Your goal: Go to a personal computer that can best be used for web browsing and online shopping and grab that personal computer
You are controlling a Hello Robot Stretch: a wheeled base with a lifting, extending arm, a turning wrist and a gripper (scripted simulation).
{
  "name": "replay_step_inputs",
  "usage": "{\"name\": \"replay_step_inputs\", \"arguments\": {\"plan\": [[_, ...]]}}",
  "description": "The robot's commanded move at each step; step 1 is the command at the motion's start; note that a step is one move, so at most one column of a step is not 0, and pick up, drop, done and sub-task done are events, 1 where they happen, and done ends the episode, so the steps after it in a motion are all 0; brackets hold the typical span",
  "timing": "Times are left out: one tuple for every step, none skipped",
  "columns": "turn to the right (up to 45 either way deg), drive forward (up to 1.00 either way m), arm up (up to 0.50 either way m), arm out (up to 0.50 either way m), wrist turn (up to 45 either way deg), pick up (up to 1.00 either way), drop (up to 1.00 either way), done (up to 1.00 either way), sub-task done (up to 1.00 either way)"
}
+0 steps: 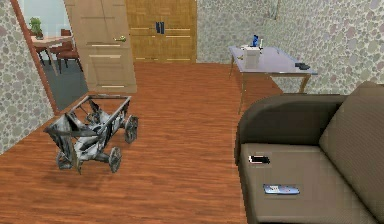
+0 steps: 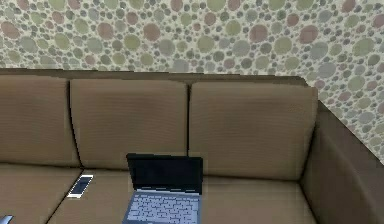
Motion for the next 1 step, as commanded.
{"name": "replay_step_inputs", "arguments": {"plan": [[0.0, 0.0, 0.0, 0.0, 45.0, 0.0, 0.0, 0.0, 0.0]]}}
